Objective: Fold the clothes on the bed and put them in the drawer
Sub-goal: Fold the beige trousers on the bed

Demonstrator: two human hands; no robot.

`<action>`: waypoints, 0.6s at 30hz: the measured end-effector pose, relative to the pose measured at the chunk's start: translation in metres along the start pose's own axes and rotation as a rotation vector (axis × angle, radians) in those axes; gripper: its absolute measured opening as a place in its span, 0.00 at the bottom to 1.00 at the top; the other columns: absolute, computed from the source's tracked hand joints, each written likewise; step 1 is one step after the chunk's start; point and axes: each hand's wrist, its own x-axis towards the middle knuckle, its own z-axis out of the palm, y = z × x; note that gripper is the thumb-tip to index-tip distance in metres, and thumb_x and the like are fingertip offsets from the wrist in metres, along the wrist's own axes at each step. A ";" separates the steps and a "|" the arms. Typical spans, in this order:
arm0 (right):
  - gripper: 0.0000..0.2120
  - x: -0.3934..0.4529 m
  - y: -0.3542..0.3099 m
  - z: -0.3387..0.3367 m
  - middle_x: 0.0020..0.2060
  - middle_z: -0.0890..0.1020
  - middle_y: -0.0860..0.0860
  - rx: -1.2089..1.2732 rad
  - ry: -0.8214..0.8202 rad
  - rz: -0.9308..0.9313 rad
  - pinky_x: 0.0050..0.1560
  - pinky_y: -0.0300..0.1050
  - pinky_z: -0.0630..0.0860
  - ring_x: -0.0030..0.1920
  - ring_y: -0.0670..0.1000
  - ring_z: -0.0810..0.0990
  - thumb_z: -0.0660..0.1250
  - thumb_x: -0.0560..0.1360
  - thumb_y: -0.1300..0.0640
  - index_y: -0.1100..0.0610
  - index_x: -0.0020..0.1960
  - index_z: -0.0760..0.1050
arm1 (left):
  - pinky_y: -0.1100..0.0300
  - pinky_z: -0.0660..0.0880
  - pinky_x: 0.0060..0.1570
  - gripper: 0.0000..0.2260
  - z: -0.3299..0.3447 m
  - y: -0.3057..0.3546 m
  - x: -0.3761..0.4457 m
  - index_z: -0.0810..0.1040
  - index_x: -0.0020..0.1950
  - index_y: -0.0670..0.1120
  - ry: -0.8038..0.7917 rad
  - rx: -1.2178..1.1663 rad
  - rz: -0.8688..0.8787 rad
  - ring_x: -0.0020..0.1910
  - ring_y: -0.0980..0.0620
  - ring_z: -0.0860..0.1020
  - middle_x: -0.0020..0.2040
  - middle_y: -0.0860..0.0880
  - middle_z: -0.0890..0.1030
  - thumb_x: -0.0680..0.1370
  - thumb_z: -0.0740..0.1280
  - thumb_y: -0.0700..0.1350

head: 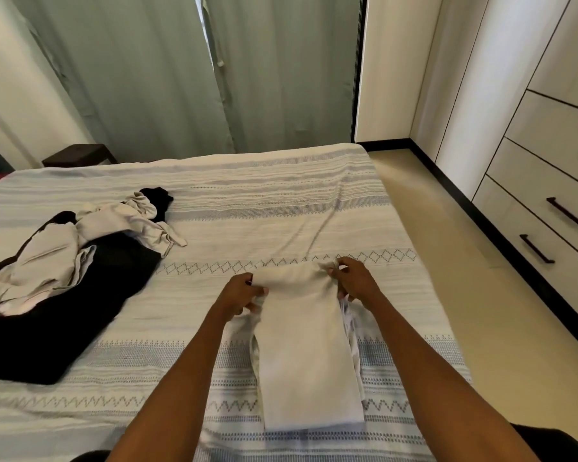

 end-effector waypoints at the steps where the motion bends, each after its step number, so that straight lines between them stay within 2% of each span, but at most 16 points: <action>1: 0.11 -0.008 -0.004 -0.004 0.35 0.83 0.63 0.048 -0.007 -0.016 0.21 0.39 0.69 0.27 0.56 0.81 0.70 0.79 0.51 0.56 0.57 0.76 | 0.66 0.61 0.18 0.10 -0.003 0.003 -0.003 0.76 0.56 0.43 -0.018 -0.030 0.008 0.34 0.41 0.84 0.46 0.40 0.83 0.77 0.71 0.38; 3: 0.12 -0.029 -0.011 -0.010 0.42 0.83 0.66 0.130 -0.032 -0.047 0.21 0.41 0.70 0.29 0.59 0.81 0.67 0.81 0.52 0.54 0.62 0.74 | 0.65 0.61 0.18 0.11 -0.005 0.007 -0.016 0.75 0.58 0.43 -0.037 -0.117 0.025 0.38 0.38 0.85 0.50 0.38 0.83 0.77 0.70 0.37; 4: 0.13 -0.042 -0.013 -0.012 0.46 0.83 0.64 0.178 -0.057 -0.045 0.21 0.41 0.71 0.30 0.61 0.83 0.65 0.82 0.52 0.53 0.65 0.72 | 0.64 0.64 0.19 0.12 -0.004 0.006 -0.026 0.75 0.59 0.42 -0.041 -0.154 0.030 0.40 0.38 0.85 0.50 0.39 0.83 0.77 0.71 0.37; 5: 0.13 -0.055 -0.013 -0.014 0.51 0.82 0.60 0.226 -0.086 -0.042 0.22 0.42 0.73 0.34 0.63 0.85 0.63 0.83 0.51 0.51 0.66 0.71 | 0.62 0.70 0.22 0.12 -0.003 0.005 -0.037 0.75 0.59 0.43 -0.041 -0.184 0.048 0.42 0.40 0.85 0.50 0.39 0.84 0.76 0.72 0.37; 6: 0.13 -0.068 -0.013 -0.015 0.55 0.80 0.55 0.272 -0.117 -0.042 0.24 0.43 0.75 0.37 0.64 0.85 0.62 0.84 0.51 0.50 0.67 0.70 | 0.58 0.77 0.29 0.13 -0.001 0.002 -0.048 0.76 0.58 0.43 -0.043 -0.215 0.078 0.44 0.42 0.85 0.51 0.40 0.84 0.76 0.72 0.38; 7: 0.12 -0.086 -0.010 -0.016 0.58 0.79 0.51 0.309 -0.143 -0.042 0.28 0.46 0.78 0.41 0.64 0.86 0.61 0.84 0.51 0.48 0.67 0.69 | 0.55 0.81 0.39 0.13 0.002 -0.006 -0.064 0.77 0.57 0.43 -0.038 -0.220 0.113 0.46 0.44 0.85 0.51 0.41 0.84 0.75 0.73 0.38; 8: 0.11 -0.099 -0.007 -0.017 0.59 0.78 0.50 0.347 -0.165 -0.044 0.35 0.49 0.82 0.45 0.62 0.86 0.61 0.84 0.51 0.46 0.66 0.70 | 0.55 0.82 0.46 0.12 0.003 -0.012 -0.075 0.77 0.56 0.43 -0.020 -0.199 0.158 0.49 0.47 0.84 0.52 0.43 0.84 0.74 0.74 0.38; 9: 0.10 -0.115 0.001 -0.018 0.59 0.79 0.51 0.392 -0.183 -0.042 0.43 0.51 0.83 0.50 0.60 0.86 0.61 0.84 0.52 0.45 0.65 0.71 | 0.57 0.80 0.48 0.11 0.007 -0.021 -0.090 0.78 0.54 0.43 -0.005 -0.168 0.193 0.49 0.49 0.83 0.52 0.45 0.84 0.74 0.74 0.38; 10: 0.10 -0.127 0.010 -0.019 0.59 0.80 0.53 0.451 -0.205 -0.038 0.52 0.53 0.83 0.54 0.58 0.85 0.62 0.84 0.55 0.46 0.64 0.73 | 0.61 0.79 0.46 0.10 0.010 -0.029 -0.102 0.78 0.52 0.43 0.008 -0.150 0.211 0.49 0.51 0.83 0.51 0.47 0.84 0.73 0.73 0.35; 12: 0.13 -0.152 0.030 -0.020 0.59 0.80 0.54 0.583 -0.251 -0.035 0.64 0.54 0.76 0.59 0.55 0.81 0.66 0.79 0.63 0.53 0.62 0.76 | 0.64 0.78 0.42 0.14 0.019 -0.045 -0.125 0.79 0.51 0.44 0.017 -0.148 0.235 0.48 0.54 0.83 0.54 0.51 0.83 0.71 0.71 0.29; 13: 0.15 -0.162 0.040 -0.020 0.60 0.79 0.54 0.627 -0.254 -0.039 0.64 0.53 0.74 0.60 0.54 0.78 0.68 0.74 0.66 0.58 0.60 0.76 | 0.63 0.79 0.44 0.17 0.023 -0.054 -0.134 0.80 0.53 0.45 0.019 -0.130 0.256 0.50 0.56 0.83 0.57 0.53 0.82 0.70 0.71 0.28; 15: 0.17 -0.181 0.055 -0.018 0.62 0.79 0.54 0.636 -0.219 -0.062 0.60 0.50 0.72 0.61 0.52 0.77 0.65 0.64 0.68 0.62 0.52 0.78 | 0.59 0.79 0.52 0.18 0.029 -0.071 -0.152 0.80 0.53 0.48 0.023 -0.023 0.367 0.57 0.58 0.80 0.60 0.57 0.81 0.70 0.72 0.28; 18: 0.17 -0.204 0.075 -0.010 0.59 0.80 0.52 0.514 -0.175 -0.078 0.56 0.46 0.73 0.61 0.52 0.77 0.61 0.57 0.66 0.61 0.43 0.80 | 0.60 0.75 0.57 0.17 0.040 -0.097 -0.170 0.78 0.43 0.52 0.017 0.086 0.497 0.62 0.57 0.77 0.60 0.59 0.80 0.72 0.67 0.28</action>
